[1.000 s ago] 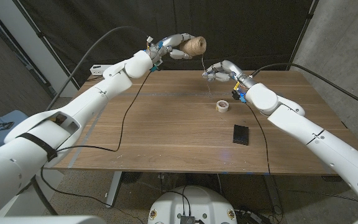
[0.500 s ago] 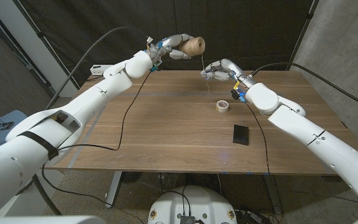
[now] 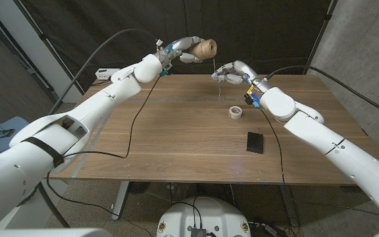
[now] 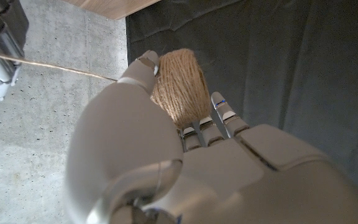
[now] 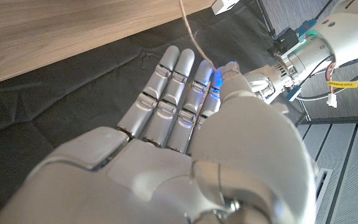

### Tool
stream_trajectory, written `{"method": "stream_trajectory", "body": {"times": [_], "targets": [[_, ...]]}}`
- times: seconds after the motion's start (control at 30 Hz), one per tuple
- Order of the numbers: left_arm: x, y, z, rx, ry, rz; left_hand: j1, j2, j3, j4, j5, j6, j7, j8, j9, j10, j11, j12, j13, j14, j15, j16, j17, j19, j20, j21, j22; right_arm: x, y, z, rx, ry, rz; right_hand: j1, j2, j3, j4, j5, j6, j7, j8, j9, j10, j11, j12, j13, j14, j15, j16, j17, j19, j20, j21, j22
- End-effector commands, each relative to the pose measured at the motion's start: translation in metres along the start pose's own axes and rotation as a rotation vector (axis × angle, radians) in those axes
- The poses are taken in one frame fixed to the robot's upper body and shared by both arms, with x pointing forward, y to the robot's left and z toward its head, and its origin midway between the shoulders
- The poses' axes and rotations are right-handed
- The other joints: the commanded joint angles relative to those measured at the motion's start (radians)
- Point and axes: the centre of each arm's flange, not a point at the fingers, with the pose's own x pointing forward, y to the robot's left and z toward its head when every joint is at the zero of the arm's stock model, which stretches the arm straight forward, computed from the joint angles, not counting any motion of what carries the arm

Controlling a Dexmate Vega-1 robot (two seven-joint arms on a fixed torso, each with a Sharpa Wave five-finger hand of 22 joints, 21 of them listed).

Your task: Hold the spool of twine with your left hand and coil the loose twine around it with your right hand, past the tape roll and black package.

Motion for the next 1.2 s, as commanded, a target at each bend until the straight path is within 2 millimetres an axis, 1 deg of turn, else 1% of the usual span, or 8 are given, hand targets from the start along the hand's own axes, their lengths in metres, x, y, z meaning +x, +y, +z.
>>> {"method": "stream_trajectory", "body": {"times": [0.03, 0.5, 0.6, 0.67, 0.8, 0.9, 0.97, 1.2], "targets": [[0.0, -0.002, -0.003, -0.018, 0.021, 0.02, 0.0, 0.01, 0.012, 0.007, 0.007, 0.007, 0.001, 0.003, 0.002, 0.011, 0.001, -0.004, 0.002, 0.005, -0.001, 0.001, 0.003, -0.007, 0.0, 0.008, 0.002, 0.001, 0.008, 0.008, 0.017, -0.023, 0.003, 0.001, 0.002, -0.004, -0.001, -0.004, 0.01, 0.004, 0.0, 0.0, 0.013, 0.0, 0.001, 0.005, 0.009, -0.093, -0.001, 0.003, -0.007, -0.051, 0.004, 0.001], [0.004, -0.003, 0.0, -0.038, 0.017, 0.044, -0.003, 0.009, 0.009, 0.007, 0.007, 0.012, 0.004, 0.004, 0.003, 0.017, 0.003, -0.003, 0.003, 0.01, -0.001, 0.005, 0.005, -0.005, 0.0, 0.01, 0.002, 0.005, 0.018, 0.022, 0.044, -0.079, 0.028, -0.001, 0.003, -0.005, 0.0, -0.004, -0.003, 0.008, -0.006, 0.0, 0.006, 0.005, -0.003, 0.007, 0.007, -0.093, -0.005, 0.004, -0.01, -0.05, 0.006, 0.001], [0.003, -0.002, -0.001, -0.036, 0.019, 0.041, -0.004, 0.01, 0.008, 0.008, 0.007, 0.011, 0.005, 0.004, 0.004, 0.016, 0.004, -0.003, 0.003, 0.01, 0.0, 0.006, 0.006, -0.005, 0.0, 0.01, 0.002, 0.005, 0.019, 0.021, 0.039, -0.074, 0.038, -0.031, -0.007, -0.021, 0.013, -0.007, -0.055, 0.016, -0.028, 0.002, -0.03, 0.019, -0.019, 0.009, -0.016, -0.08, -0.017, 0.001, -0.027, -0.031, 0.003, 0.001], [0.002, -0.001, -0.001, -0.032, 0.021, 0.04, -0.004, 0.009, 0.008, 0.008, 0.007, 0.013, 0.004, 0.005, 0.004, 0.018, 0.003, -0.003, 0.004, 0.009, -0.002, 0.004, 0.005, -0.005, 0.0, 0.01, 0.002, 0.005, 0.019, 0.021, 0.045, -0.074, 0.041, -0.048, -0.012, -0.029, 0.02, -0.008, -0.062, 0.019, -0.03, 0.005, -0.046, 0.028, -0.026, 0.01, -0.027, -0.073, -0.02, 0.002, -0.029, -0.027, 0.004, 0.001], [0.0, 0.0, -0.002, -0.03, 0.021, 0.036, -0.004, 0.009, 0.008, 0.007, 0.007, 0.013, 0.004, 0.004, 0.003, 0.018, 0.003, -0.003, 0.004, 0.01, -0.001, 0.005, 0.005, -0.006, 0.0, 0.01, 0.002, 0.003, 0.024, 0.025, 0.047, -0.074, 0.052, -0.059, -0.016, -0.036, 0.023, -0.008, -0.079, 0.026, -0.037, 0.007, -0.049, 0.032, -0.027, 0.012, -0.033, -0.074, -0.018, 0.007, -0.033, -0.019, 0.004, 0.0], [-0.003, 0.001, -0.002, -0.026, 0.018, 0.034, -0.003, 0.009, 0.008, 0.006, 0.007, 0.013, 0.003, 0.004, 0.004, 0.017, 0.003, -0.003, 0.004, 0.01, -0.001, 0.005, 0.005, -0.006, 0.0, 0.01, 0.002, 0.001, 0.028, 0.027, 0.051, -0.077, 0.08, -0.102, -0.031, -0.06, 0.036, -0.007, -0.137, 0.047, -0.061, 0.015, -0.102, 0.051, -0.048, 0.016, -0.082, -0.055, -0.027, 0.017, -0.055, 0.01, -0.001, -0.001], [-0.006, 0.002, -0.002, -0.025, 0.017, 0.033, -0.004, 0.01, 0.008, 0.007, 0.007, 0.013, 0.002, 0.004, 0.004, 0.019, 0.001, -0.003, 0.004, 0.01, -0.001, 0.005, 0.006, -0.005, 0.001, 0.011, 0.002, 0.001, 0.03, 0.028, 0.056, -0.075, 0.085, -0.127, -0.037, -0.072, 0.044, -0.007, -0.154, 0.057, -0.068, 0.019, -0.118, 0.063, -0.053, 0.018, -0.093, -0.051, -0.026, 0.023, -0.062, 0.018, -0.003, -0.002], [-0.015, 0.006, -0.004, -0.027, 0.02, 0.026, -0.004, 0.009, 0.007, 0.006, 0.007, 0.015, 0.002, 0.004, 0.004, 0.017, 0.0, -0.004, 0.004, 0.011, -0.002, 0.007, 0.006, -0.005, 0.0, 0.011, 0.002, 0.001, 0.039, 0.033, 0.069, -0.07, 0.102, -0.153, -0.059, -0.091, 0.045, -0.004, -0.181, 0.073, -0.079, 0.027, -0.131, 0.082, -0.059, 0.018, -0.118, -0.032, -0.029, 0.029, -0.069, 0.034, -0.006, -0.003]]}}
